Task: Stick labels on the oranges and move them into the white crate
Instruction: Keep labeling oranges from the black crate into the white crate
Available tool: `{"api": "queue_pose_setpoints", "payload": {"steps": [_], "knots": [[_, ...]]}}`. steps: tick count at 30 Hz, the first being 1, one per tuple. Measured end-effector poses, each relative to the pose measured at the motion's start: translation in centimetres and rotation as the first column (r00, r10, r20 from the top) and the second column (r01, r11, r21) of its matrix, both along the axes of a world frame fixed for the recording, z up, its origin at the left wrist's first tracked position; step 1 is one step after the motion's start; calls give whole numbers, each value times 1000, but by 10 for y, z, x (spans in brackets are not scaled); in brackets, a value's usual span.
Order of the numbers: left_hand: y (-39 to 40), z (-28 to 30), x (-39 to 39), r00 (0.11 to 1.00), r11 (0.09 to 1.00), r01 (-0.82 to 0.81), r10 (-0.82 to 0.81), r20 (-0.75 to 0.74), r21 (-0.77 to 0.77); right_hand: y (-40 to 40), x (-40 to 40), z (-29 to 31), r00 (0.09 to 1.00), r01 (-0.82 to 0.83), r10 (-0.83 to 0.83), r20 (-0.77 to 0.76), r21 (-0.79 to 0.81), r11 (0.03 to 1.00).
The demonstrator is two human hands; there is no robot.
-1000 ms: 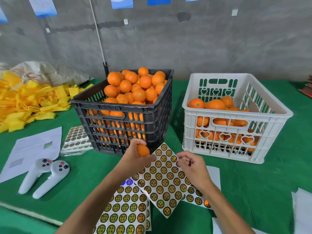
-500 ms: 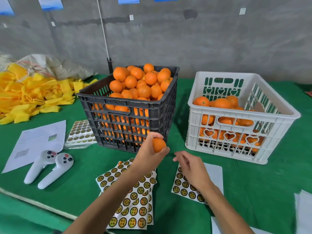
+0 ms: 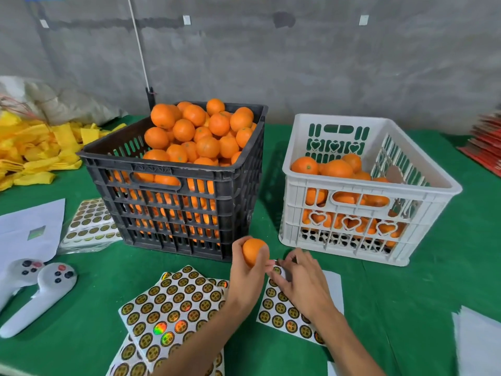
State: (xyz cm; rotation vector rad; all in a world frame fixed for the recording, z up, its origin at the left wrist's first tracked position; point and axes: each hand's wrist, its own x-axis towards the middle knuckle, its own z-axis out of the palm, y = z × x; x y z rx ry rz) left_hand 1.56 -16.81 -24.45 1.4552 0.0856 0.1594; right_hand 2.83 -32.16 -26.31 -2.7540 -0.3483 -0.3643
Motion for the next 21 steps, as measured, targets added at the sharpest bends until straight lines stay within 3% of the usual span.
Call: {"api": "queue_pose_setpoints", "payload": {"steps": [7, 14, 18, 21], "knots": [[-3, -10, -3, 1000, 999, -17, 18, 26, -35, 0, 5, -4, 995, 65, -42, -85, 290, 955], [-2, -11, -2, 1000, 999, 24, -24, 15, 36, 3, 9, 1, 973, 198, -90, -214, 560, 804], [-1, -12, -3, 999, 991, 35, -37, 11, 130, 3, 2, 11, 980, 181, -186, -64, 665, 725], [-1, -16, -2, 997, 988, 75, -77, 3, 134, 7, -6, 18, 982, 24, -132, 134, 607, 794]]}}
